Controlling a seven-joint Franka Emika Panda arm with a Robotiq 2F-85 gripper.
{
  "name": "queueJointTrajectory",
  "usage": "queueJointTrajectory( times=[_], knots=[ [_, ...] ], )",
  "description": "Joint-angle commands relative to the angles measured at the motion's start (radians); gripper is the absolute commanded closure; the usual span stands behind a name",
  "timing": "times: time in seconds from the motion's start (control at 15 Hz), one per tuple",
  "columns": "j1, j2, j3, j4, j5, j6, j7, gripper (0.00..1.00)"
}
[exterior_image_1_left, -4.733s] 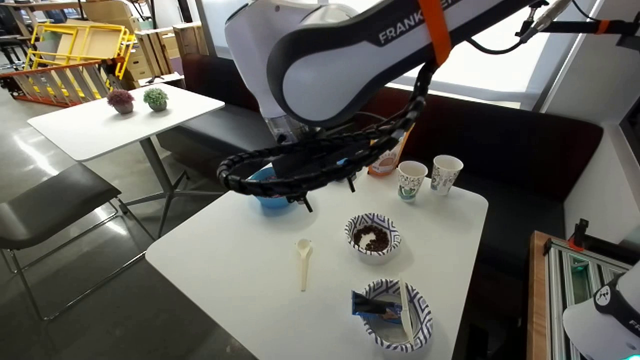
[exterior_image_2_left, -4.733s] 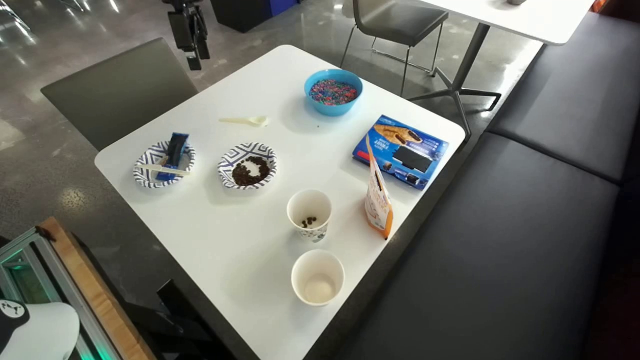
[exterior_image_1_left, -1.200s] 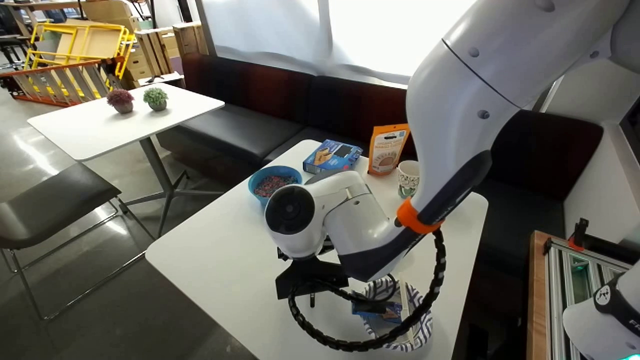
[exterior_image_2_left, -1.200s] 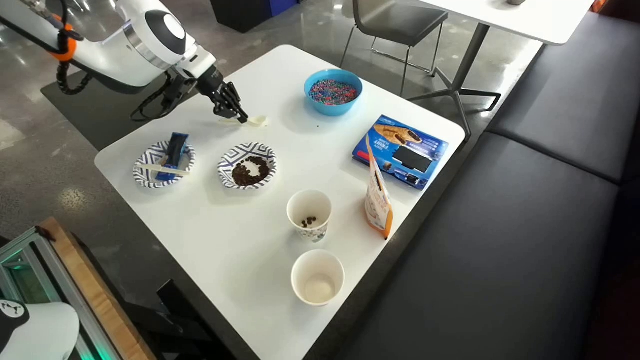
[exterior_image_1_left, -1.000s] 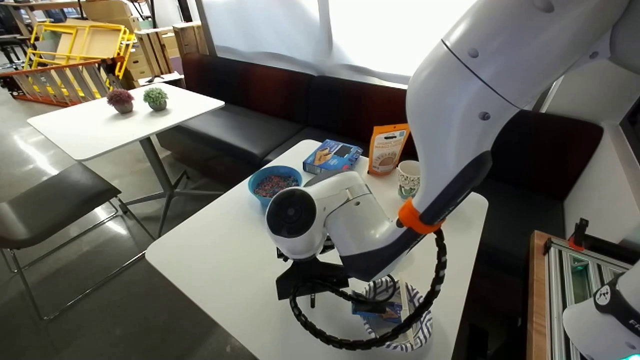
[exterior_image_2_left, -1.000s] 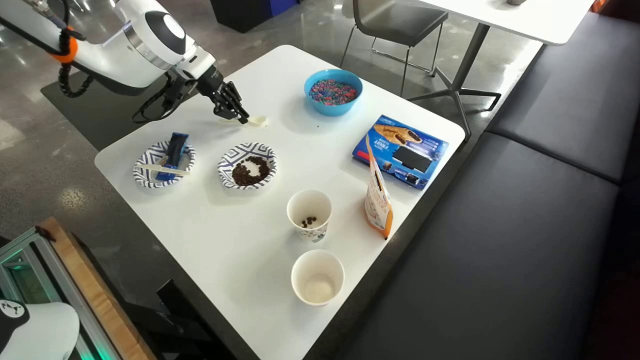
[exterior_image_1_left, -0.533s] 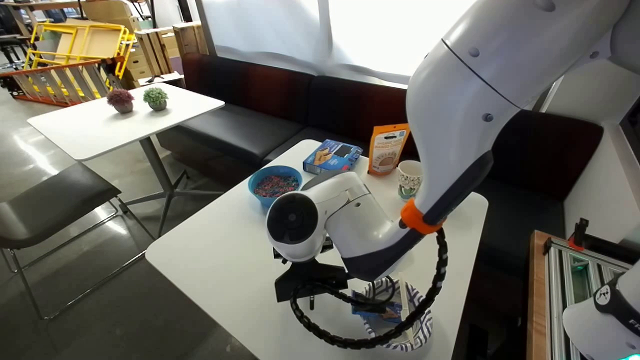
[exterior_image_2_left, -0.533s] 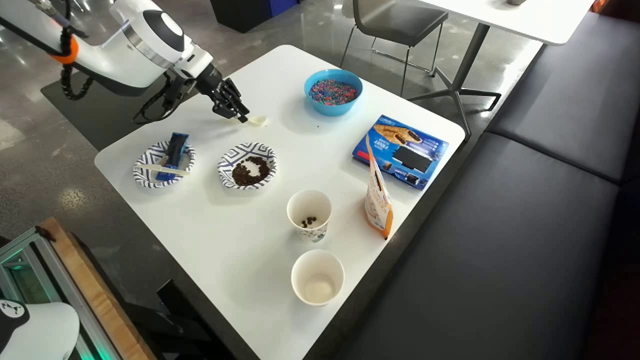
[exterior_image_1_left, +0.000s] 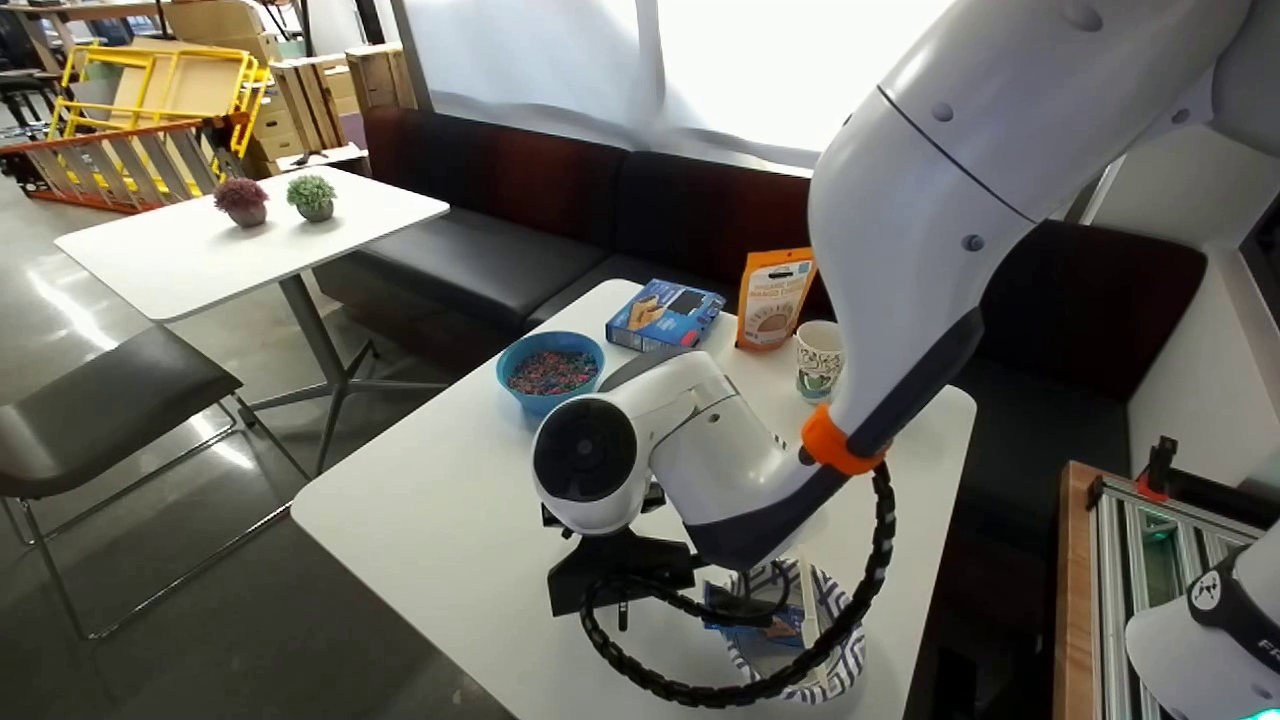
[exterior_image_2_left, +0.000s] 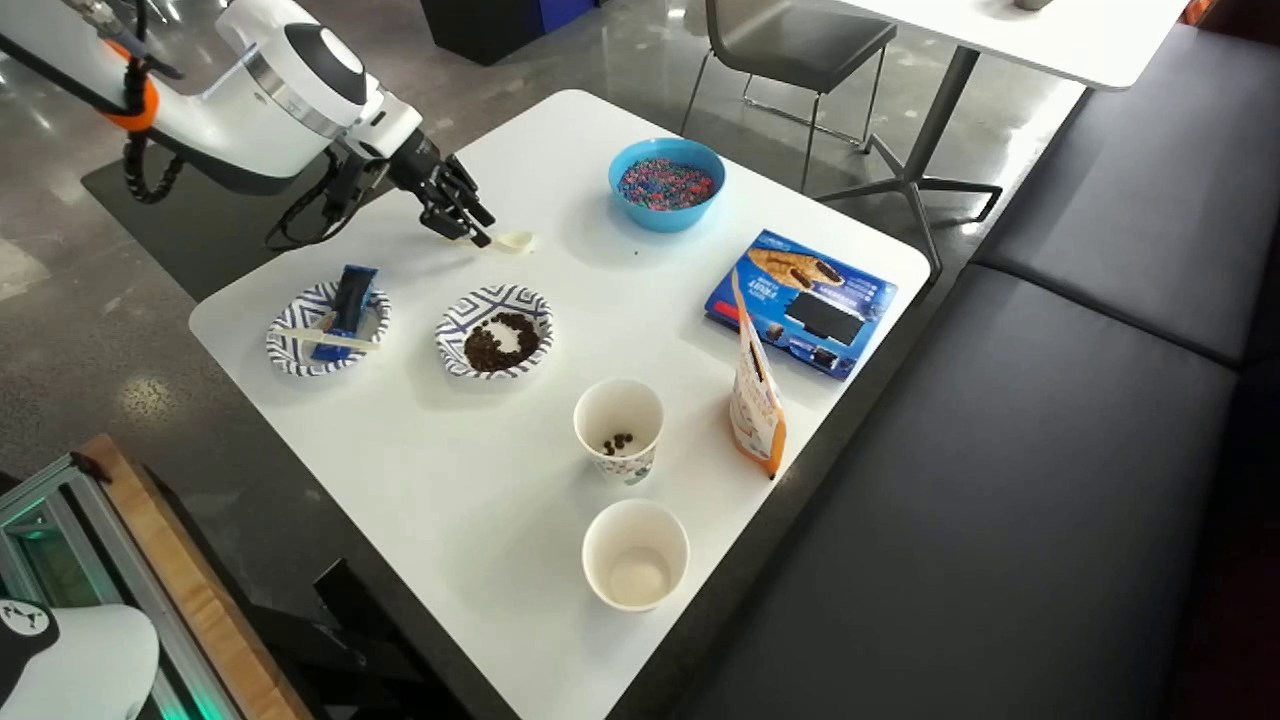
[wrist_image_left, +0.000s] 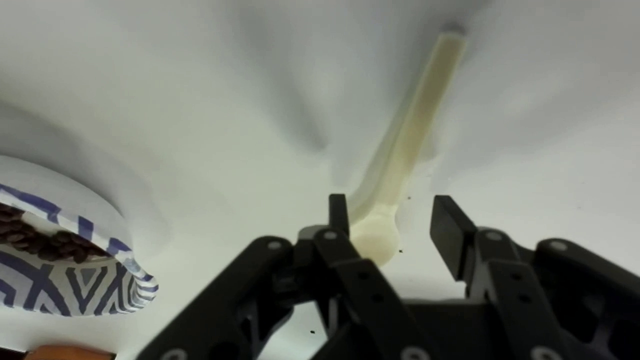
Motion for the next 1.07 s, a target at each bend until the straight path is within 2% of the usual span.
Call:
queueJointTrajectory(
  times=[0.0,0.13,0.2,0.33,0.4,0.47,0.73,1.0],
  knots=[
    [-0.019,0.046,0.016,0.029,-0.034,0.034,0.045,0.55],
    [-0.02,0.065,0.016,0.043,-0.032,0.033,0.047,0.65],
    [-0.019,0.072,0.016,0.05,-0.03,0.028,0.047,0.86],
    [-0.019,0.057,0.023,0.049,-0.022,0.015,0.027,0.89],
    [-0.03,0.031,0.042,0.035,0.0,0.006,-0.013,0.97],
    [-0.035,0.007,0.054,0.021,0.014,-0.004,-0.033,1.0],
    [-0.082,-0.143,0.126,-0.035,0.163,-0.163,-0.225,0.96],
    [-0.136,-0.24,0.162,0.028,0.334,-0.354,-0.512,0.96]
  ],
)
